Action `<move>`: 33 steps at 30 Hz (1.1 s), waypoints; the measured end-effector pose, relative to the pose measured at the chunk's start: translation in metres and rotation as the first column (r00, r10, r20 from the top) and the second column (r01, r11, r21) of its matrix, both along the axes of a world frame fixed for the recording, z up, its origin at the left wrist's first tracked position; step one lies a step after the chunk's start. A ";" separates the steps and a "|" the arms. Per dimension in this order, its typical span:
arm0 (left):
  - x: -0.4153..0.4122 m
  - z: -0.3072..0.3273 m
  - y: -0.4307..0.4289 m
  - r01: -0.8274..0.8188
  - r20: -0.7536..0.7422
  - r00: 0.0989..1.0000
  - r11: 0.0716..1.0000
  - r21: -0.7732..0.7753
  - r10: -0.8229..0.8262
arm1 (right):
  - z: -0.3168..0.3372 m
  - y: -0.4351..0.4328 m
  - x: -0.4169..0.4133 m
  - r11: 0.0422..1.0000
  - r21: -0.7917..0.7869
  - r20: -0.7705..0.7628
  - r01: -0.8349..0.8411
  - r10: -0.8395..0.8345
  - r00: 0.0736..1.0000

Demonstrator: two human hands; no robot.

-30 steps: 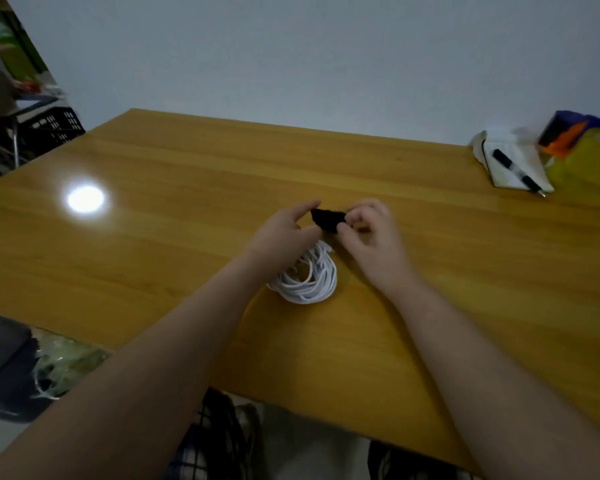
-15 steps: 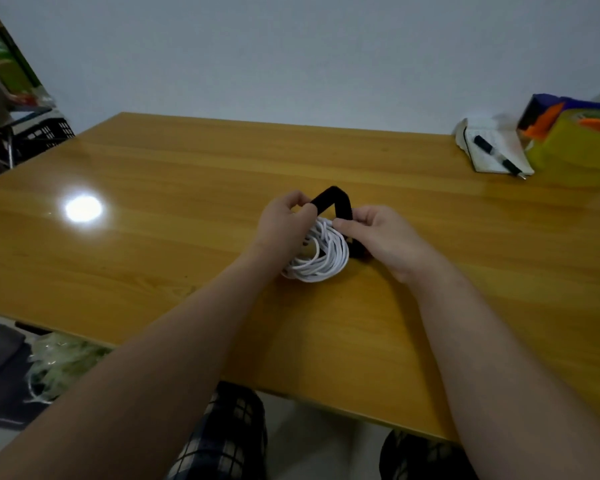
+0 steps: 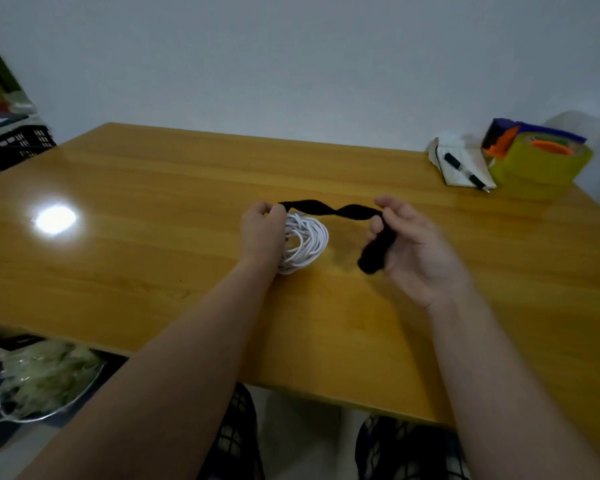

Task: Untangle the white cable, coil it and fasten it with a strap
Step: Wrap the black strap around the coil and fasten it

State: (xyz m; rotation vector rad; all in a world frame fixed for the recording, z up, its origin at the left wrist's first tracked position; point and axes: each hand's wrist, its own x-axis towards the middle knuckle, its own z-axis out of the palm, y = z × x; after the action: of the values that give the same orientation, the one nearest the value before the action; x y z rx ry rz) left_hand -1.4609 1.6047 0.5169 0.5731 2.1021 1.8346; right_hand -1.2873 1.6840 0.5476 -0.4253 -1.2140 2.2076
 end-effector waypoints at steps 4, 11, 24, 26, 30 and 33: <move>0.002 0.000 -0.003 -0.027 -0.023 0.999 0.999 -0.029 0.027 | 0.003 -0.017 0.028 0.987 -0.152 -0.240 -0.043 0.006 0.971; 0.027 0.016 -0.022 0.259 -0.205 0.935 0.952 -0.163 -0.289 | 0.002 -0.027 0.015 0.933 0.070 0.051 0.352 -0.356 0.933; 0.059 0.034 -0.065 0.553 -0.098 0.827 0.833 -0.032 -0.553 | 0.017 -0.050 0.014 0.763 0.626 0.218 0.160 -0.368 0.904; 0.062 0.034 -0.067 0.528 -0.167 0.829 0.845 -0.081 -0.534 | 0.019 -0.052 0.011 0.830 0.484 0.184 0.277 -0.406 0.895; 0.063 0.035 -0.066 0.358 -0.422 0.780 0.882 -0.305 -0.462 | 0.017 -0.060 0.011 0.796 0.520 0.330 0.311 -0.523 0.786; 0.065 0.034 -0.069 0.281 -0.535 0.675 0.848 -0.450 -0.508 | 0.019 -0.070 0.013 0.785 0.598 0.390 0.161 -0.461 0.797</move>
State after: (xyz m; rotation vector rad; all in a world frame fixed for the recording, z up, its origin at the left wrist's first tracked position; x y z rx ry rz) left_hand -1.3963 1.5358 0.5506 1.6068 2.3325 1.0659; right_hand -1.2746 1.6138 0.5663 -0.9530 -1.8163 1.3878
